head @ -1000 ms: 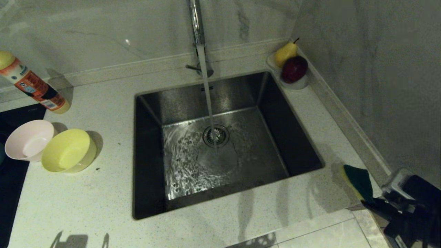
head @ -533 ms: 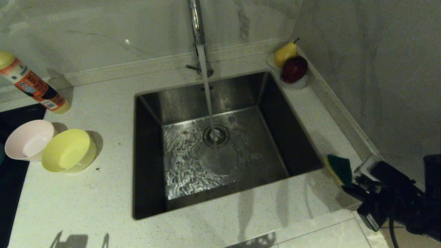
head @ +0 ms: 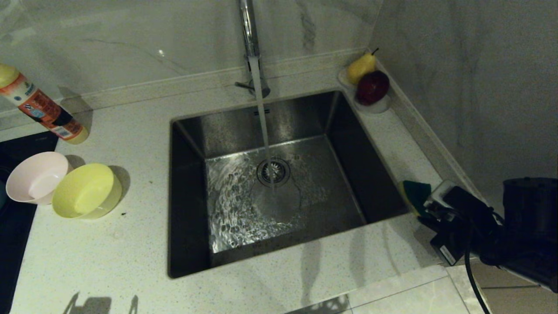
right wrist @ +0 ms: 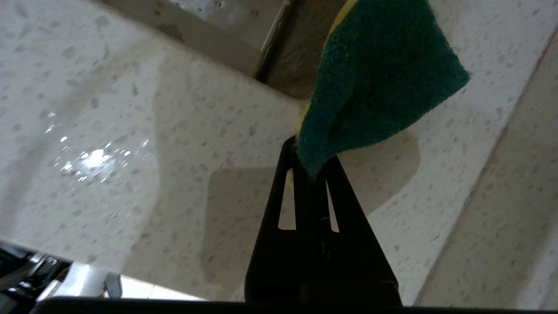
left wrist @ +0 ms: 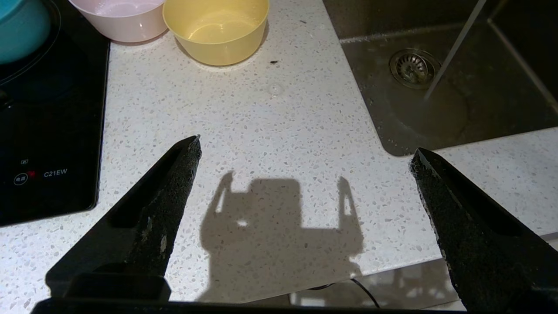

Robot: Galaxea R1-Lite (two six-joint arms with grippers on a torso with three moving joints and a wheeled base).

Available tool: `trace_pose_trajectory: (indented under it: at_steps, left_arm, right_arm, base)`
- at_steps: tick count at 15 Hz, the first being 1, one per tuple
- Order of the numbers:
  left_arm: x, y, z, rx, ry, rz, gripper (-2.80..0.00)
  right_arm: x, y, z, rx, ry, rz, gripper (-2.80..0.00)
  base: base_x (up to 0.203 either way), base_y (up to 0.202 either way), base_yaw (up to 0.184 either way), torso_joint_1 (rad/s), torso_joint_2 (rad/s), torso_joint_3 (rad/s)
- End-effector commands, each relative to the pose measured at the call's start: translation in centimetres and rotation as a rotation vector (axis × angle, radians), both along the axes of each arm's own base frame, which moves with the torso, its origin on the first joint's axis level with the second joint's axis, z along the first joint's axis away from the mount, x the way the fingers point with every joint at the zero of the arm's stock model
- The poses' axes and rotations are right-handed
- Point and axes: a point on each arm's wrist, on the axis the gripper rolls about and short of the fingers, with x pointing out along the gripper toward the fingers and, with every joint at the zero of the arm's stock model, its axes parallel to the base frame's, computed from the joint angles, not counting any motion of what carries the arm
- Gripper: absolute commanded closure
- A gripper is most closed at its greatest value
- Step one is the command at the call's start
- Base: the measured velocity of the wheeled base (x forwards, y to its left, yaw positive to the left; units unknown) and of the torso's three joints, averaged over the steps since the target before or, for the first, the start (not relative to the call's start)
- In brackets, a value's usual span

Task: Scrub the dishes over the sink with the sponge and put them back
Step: Put down the sponge

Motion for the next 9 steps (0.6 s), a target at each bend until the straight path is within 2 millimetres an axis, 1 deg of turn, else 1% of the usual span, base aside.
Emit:
trace_pose_trajectory:
  at_steps: [1, 6, 9]
  left_arm:
    - [0.3, 0.0, -1.1, 0.000, 0.041, 0.001, -2.80]
    - [0.3, 0.0, -1.1, 0.000, 0.041, 0.001, -2.80]
    - [0.3, 0.0, -1.1, 0.000, 0.040, 0.001, -2.80]
  right_arm:
    - [0.7, 0.0, 0.6, -0.013, -0.031, -0.001, 0.00]
    - [1.3, 0.0, 1.9, -0.027, -0.083, -0.038, 0.00]
    - [1.1, -0.2, 1.8, -0.034, -0.078, -0.042, 0.00]
  base:
    - [0.000, 0.000, 0.000, 0.000, 0.00, 0.000]
    - [0.000, 0.000, 0.000, 0.000, 0.00, 0.000]
    - [0.000, 0.000, 0.000, 0.000, 0.00, 0.000]
